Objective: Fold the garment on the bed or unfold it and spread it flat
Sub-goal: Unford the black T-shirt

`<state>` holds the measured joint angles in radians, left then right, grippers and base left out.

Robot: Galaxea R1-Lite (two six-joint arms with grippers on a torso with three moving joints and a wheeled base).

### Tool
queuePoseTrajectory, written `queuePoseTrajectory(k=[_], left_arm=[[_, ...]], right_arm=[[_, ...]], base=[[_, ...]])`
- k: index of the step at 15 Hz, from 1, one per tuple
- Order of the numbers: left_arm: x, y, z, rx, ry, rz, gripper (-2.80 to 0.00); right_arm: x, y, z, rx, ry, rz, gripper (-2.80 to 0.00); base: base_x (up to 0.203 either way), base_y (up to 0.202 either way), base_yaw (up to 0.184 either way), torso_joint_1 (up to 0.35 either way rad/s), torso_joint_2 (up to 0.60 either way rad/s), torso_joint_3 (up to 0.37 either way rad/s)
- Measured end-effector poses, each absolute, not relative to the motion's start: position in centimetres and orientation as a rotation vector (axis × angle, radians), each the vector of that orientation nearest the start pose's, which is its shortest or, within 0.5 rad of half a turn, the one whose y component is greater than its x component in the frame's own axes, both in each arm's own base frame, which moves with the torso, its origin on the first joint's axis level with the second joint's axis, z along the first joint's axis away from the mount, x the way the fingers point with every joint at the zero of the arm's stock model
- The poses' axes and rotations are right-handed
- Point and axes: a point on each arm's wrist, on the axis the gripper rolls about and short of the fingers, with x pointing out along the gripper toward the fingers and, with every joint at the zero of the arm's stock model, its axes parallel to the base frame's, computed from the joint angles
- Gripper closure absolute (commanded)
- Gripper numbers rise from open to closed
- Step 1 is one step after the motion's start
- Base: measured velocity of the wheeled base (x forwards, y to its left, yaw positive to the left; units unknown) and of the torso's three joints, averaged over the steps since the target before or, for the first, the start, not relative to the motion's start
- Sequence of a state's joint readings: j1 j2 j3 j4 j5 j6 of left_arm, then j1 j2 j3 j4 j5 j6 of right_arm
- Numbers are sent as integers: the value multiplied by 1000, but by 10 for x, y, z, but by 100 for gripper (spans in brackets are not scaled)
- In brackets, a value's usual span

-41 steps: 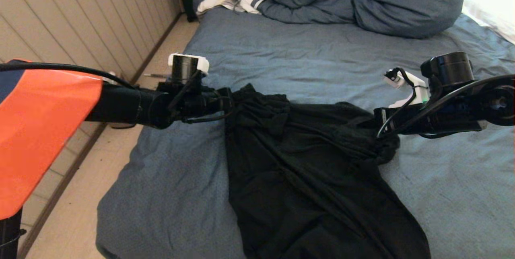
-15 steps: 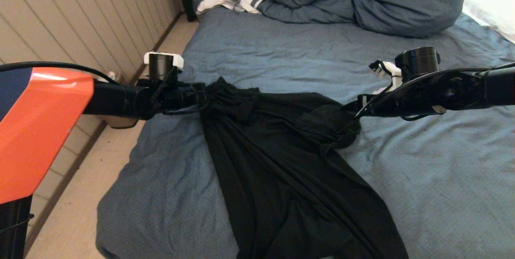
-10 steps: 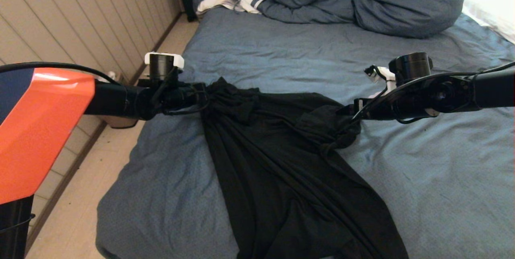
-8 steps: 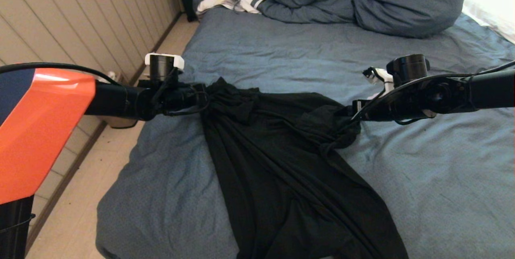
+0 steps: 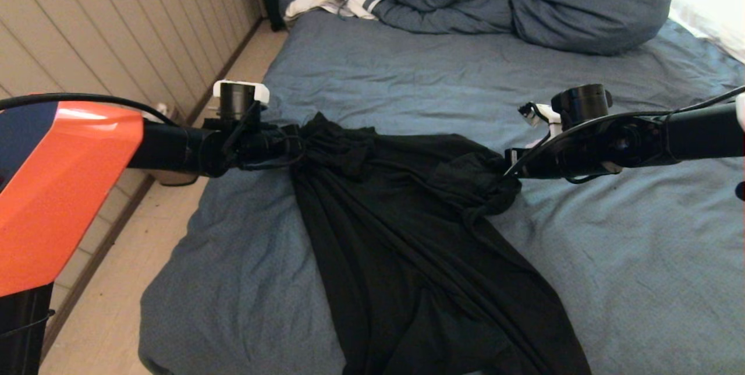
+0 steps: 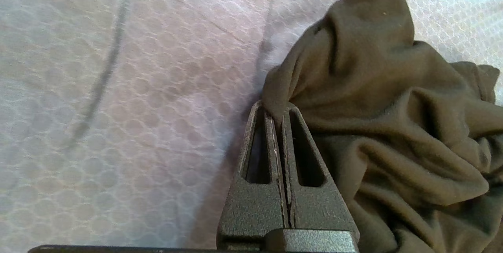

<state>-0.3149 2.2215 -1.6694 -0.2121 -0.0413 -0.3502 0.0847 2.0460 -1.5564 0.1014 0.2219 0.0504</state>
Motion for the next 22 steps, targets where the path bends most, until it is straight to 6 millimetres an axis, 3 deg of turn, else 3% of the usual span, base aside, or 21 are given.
queuePoseTrajectory(k=[5,11,16,22], left_arm=[[443,-147,177,-295,398,-293,0],[442,-147,186,-300,372,-297,0],[448,-142,198,-318,322,-290,0],[458,-137,202,-334,288,-277,0]], right_arm=[[416,33,223,60,494,183,0],[424,11,262,39,345,71,0],[447,10,262,34,280,9,0],[475,29,250,26,102,-21,0]], base=[[0,0,0,0,0,0],[0,0,0,0,0,0],[0,0,0,0,0,0],[0,0,0,0,0,0]])
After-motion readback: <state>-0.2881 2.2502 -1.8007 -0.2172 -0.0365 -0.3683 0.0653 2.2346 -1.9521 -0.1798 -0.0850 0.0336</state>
